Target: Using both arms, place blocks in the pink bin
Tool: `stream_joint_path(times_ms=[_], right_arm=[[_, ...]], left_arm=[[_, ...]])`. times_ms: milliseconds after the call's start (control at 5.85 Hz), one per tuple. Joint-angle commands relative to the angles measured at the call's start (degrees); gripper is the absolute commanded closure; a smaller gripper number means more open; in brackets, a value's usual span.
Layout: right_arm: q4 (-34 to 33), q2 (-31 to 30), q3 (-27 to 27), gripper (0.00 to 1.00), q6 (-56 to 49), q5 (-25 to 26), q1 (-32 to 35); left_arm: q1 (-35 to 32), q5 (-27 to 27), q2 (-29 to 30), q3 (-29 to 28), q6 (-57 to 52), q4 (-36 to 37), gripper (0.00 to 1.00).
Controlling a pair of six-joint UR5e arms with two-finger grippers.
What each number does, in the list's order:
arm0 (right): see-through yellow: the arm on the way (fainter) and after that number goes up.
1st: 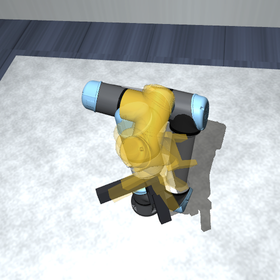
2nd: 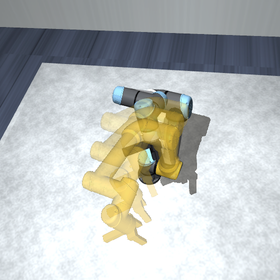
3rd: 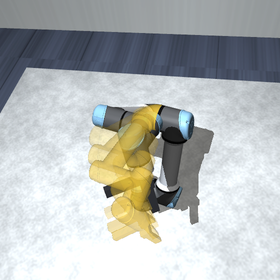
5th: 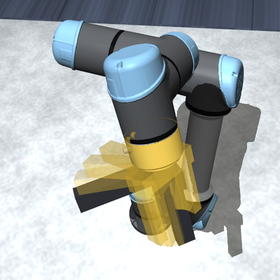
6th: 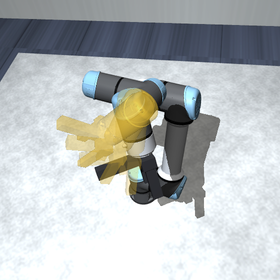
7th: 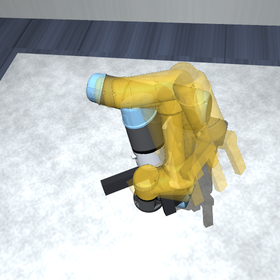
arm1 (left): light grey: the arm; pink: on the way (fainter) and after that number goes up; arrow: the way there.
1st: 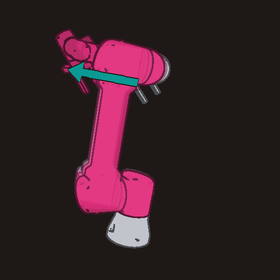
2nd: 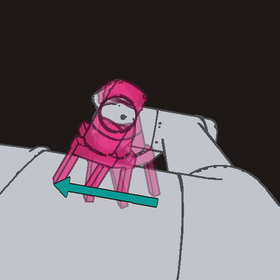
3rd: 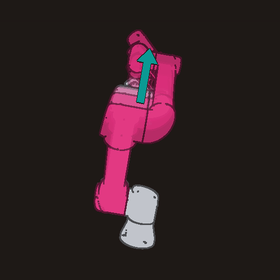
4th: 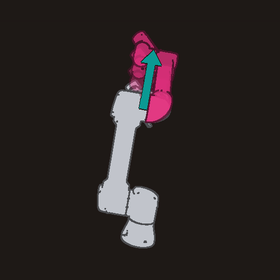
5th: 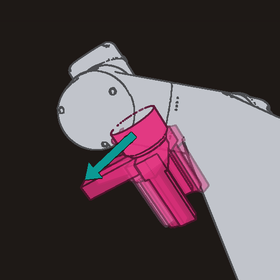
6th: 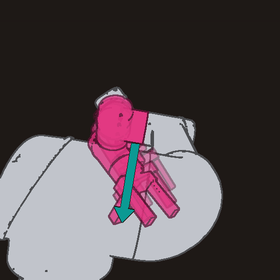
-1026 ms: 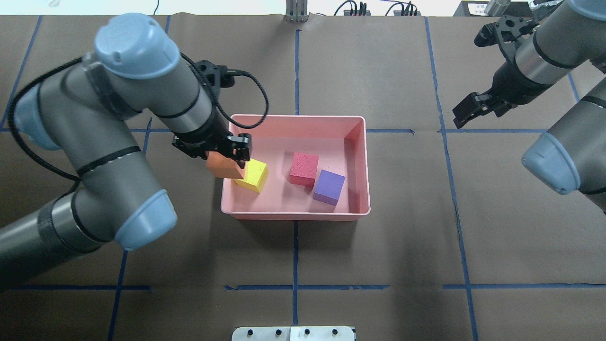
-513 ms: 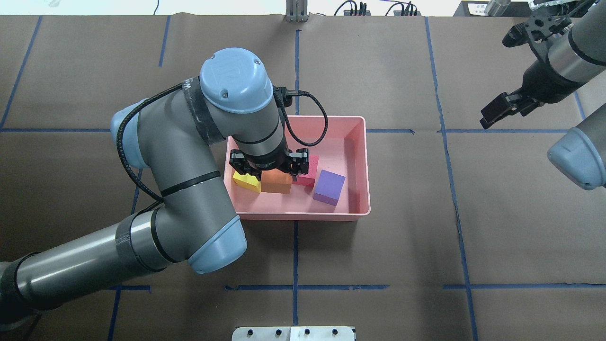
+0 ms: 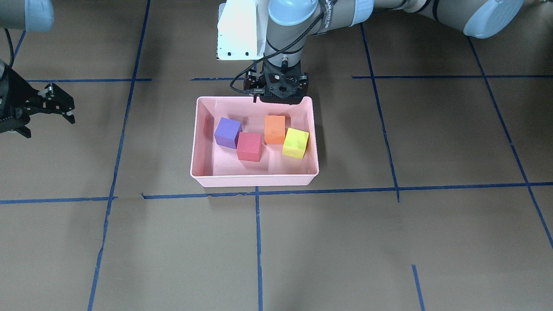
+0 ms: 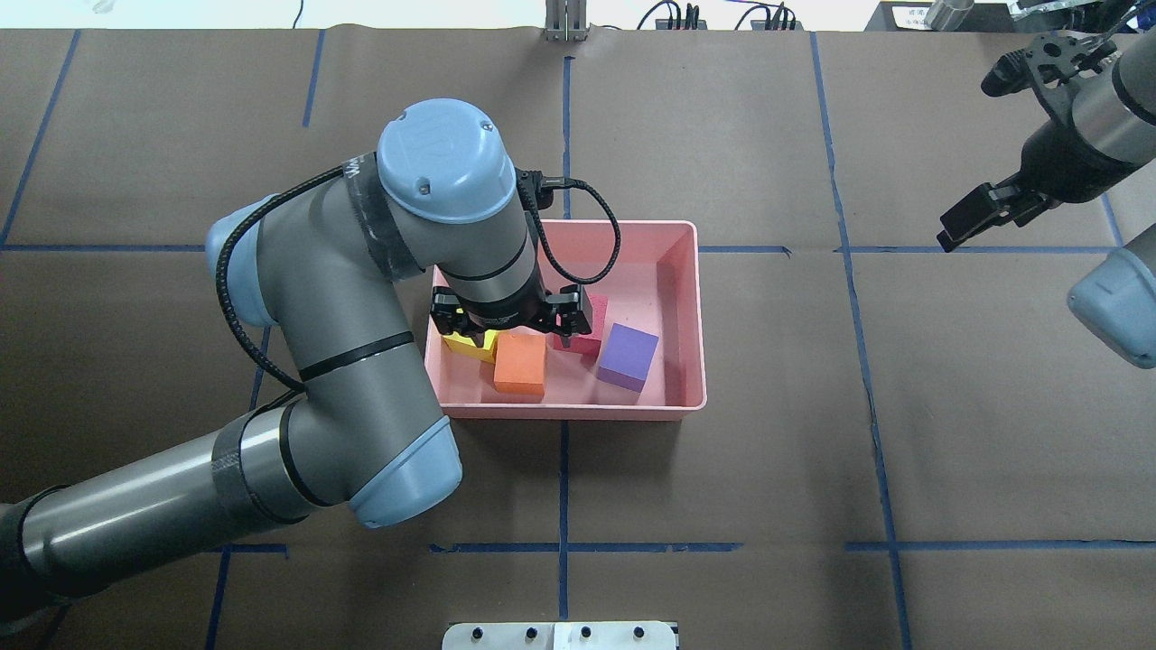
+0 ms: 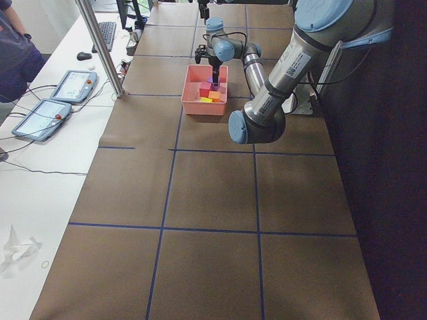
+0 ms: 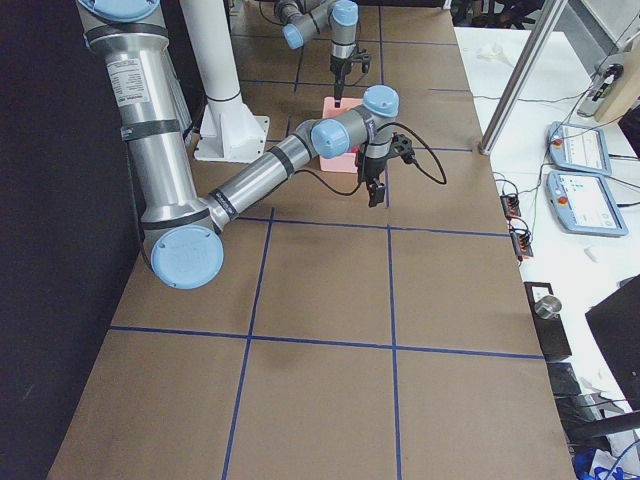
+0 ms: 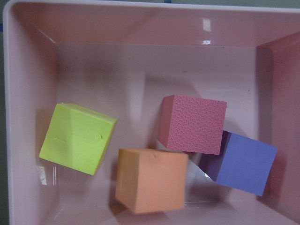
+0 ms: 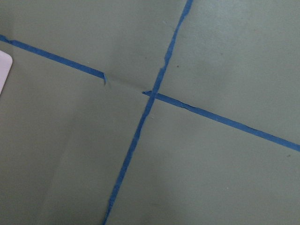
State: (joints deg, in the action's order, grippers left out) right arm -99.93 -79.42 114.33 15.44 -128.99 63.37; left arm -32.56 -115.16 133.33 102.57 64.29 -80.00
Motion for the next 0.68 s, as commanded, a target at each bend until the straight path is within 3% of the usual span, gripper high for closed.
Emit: stream_joint_path(times_ms=[0, 513], right_arm=[[-0.09, -7.8, 0.99, 0.0, -11.85, -1.95, 6.72], [-0.26, -18.2, -3.38, 0.0, -34.45, -3.55, 21.57]], left_arm=[[-4.67, -2.5, -9.44, 6.21, -11.05, 0.11, 0.0], [-25.54, -11.38, -24.38, 7.03, -45.0, 0.02, 0.0]])
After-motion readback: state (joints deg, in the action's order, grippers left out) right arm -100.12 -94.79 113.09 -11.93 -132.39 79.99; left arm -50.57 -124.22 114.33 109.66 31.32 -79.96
